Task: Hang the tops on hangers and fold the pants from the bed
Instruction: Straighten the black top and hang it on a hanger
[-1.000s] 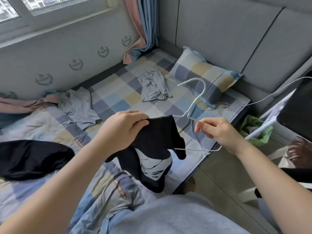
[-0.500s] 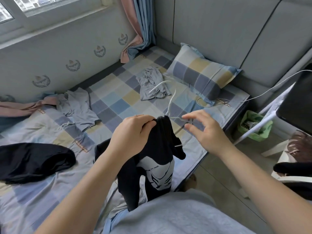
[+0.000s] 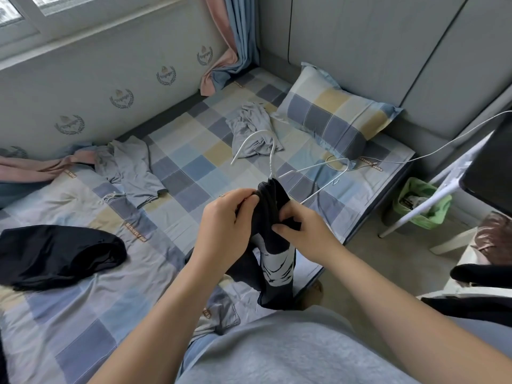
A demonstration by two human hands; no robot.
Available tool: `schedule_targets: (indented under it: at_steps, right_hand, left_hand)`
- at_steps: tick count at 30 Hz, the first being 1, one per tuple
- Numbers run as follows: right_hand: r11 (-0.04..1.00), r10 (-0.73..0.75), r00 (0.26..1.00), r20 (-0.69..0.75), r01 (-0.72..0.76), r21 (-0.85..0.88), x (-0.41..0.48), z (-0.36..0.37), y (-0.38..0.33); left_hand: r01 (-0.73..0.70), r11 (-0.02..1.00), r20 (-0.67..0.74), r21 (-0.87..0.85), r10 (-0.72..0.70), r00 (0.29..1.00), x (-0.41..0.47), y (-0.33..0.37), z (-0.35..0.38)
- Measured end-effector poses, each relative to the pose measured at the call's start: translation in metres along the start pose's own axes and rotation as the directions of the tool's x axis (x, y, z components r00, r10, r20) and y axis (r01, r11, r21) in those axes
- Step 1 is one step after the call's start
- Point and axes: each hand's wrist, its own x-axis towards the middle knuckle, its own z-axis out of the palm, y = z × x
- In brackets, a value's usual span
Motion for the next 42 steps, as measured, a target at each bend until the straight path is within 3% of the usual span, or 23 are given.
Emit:
schedule_targets:
  at_steps: [7,13,17,20,22,24,30,36,39,42]
  right_hand:
    - [0.975,0.062,0.988,0.140,-0.090,0.204,0.001,-0.004,0.004]
    - [0.986,0.068,0.966,0.251,-0.103,0.129,0.008,-0.020,0.018]
    - [0.978,0.203,0.898,0.391,-0.162,-0.135,0.009,-0.015,0.036]
    - [0.894,0.288,0.895,0.341,-0.124,-0.431,0.008,-0.015,0.060]
    - [0.738,0.245,0.937,0.248,-0.015,-0.675,0.008,-0.019,0.072]
    - [0.669,0.158,0.973,0.168,0.020,-0.743,0.005,-0.025,0.081]
    - [0.760,-0.085,0.995,0.053,0.100,-0.643,0.011,-0.052,0.084]
    - [0.811,-0.233,0.972,0.032,0.212,-0.545,0.025,-0.060,0.066]
    - [0.821,-0.275,0.961,0.024,0.248,-0.515,0.027,-0.059,0.057]
    - [0.819,-0.297,0.955,-0.020,0.244,-0.519,0.026,-0.062,0.055]
  left_hand:
    - [0.021,1.000,0.002,-0.008,-0.021,1.000,0.001,-0.009,-0.002]
    - [0.034,0.999,0.021,-0.030,-0.033,0.999,0.005,-0.015,-0.013]
    - [0.060,0.996,0.011,-0.064,-0.059,0.998,0.008,-0.018,-0.020]
    - [0.075,0.995,0.018,-0.064,-0.074,0.997,0.011,-0.026,-0.032]
    - [0.086,0.994,0.055,-0.066,-0.083,0.995,0.013,-0.034,-0.042]
    - [0.093,0.993,0.085,-0.078,-0.087,0.993,0.017,-0.041,-0.053]
    - [0.102,0.987,0.191,-0.123,-0.077,0.979,0.023,-0.062,-0.083]
    - [0.046,0.947,0.103,-0.319,-0.013,0.995,0.021,-0.068,-0.095]
    - [0.091,0.912,0.124,-0.399,-0.045,0.991,0.022,-0.070,-0.098]
    - [0.088,0.947,0.139,-0.309,-0.047,0.989,0.025,-0.077,-0.107]
